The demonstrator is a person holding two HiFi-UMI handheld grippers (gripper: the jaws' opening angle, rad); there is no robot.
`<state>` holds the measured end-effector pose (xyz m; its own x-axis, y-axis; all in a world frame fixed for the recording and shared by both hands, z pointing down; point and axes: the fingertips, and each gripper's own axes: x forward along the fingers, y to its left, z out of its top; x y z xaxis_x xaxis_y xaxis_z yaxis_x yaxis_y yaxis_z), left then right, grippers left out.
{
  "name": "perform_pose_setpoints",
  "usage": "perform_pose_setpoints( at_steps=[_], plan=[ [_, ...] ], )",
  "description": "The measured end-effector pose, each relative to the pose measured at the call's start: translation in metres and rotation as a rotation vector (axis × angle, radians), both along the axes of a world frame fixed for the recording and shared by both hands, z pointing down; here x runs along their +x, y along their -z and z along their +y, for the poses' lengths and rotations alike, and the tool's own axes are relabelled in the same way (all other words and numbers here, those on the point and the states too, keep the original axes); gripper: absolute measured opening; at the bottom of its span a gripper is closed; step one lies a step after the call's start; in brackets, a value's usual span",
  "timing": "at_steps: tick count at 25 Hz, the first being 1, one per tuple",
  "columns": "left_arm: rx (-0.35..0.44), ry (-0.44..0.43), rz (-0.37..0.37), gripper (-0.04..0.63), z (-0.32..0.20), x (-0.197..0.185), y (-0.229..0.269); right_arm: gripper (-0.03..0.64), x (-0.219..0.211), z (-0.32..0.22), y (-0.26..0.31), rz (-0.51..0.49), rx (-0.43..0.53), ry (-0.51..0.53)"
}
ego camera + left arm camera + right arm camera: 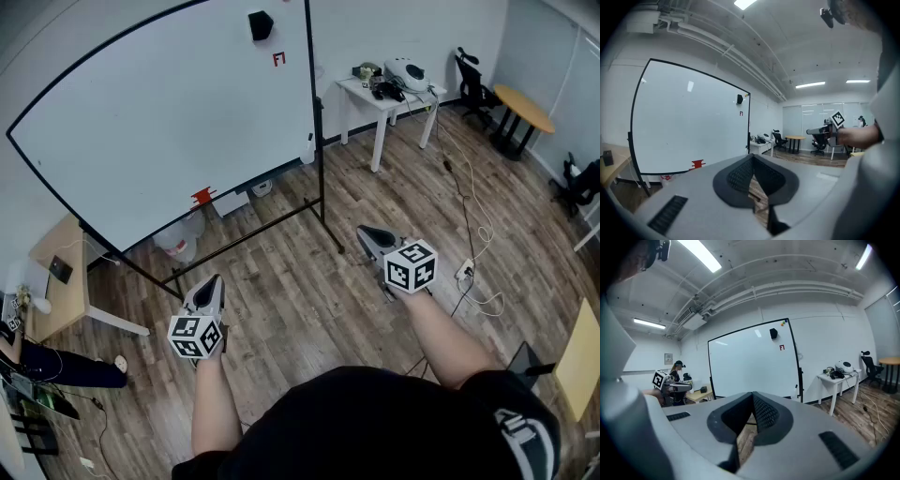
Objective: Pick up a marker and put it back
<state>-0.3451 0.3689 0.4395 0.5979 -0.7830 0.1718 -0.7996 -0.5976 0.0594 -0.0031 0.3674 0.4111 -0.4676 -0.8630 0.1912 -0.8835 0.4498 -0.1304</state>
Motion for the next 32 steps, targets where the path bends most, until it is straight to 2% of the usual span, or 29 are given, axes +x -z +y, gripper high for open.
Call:
perform_pose_setpoints(
  at_steps=[3, 6, 12, 19, 32],
  plan=[
    [-0.009, -0.019, -0.009, 0.012, -0.006, -0.003, -0.003, -0.003, -0.009, 0.000, -0.010, -0.012, -0.025, -0.020],
    [-0.027, -0.039, -0.001, 0.012, -0.009, -0.005, -0.007, -0.005, -0.014, -0.001, -0.010, 0.016, -0.021, -0.020],
    [-0.035, -0.052, 0.002, 0.012, -0.026, 0.004, -0.008, -0.005, 0.014, -0.017, 0.002, -0.008, -0.001, -0.091],
    [-0.034, -0.058, -0.026, 0.012, -0.062, 0.042, -0.008, -0.005, 0.054, -0.053, -0.008, -0.018, -0.014, -0.117],
    [-0.110, -0.047, -0.069, 0.012, -0.155, 0.134, -0.040, -0.003, 0.136, -0.160, -0.057, -0.008, -0.095, -0.089]
  ],
)
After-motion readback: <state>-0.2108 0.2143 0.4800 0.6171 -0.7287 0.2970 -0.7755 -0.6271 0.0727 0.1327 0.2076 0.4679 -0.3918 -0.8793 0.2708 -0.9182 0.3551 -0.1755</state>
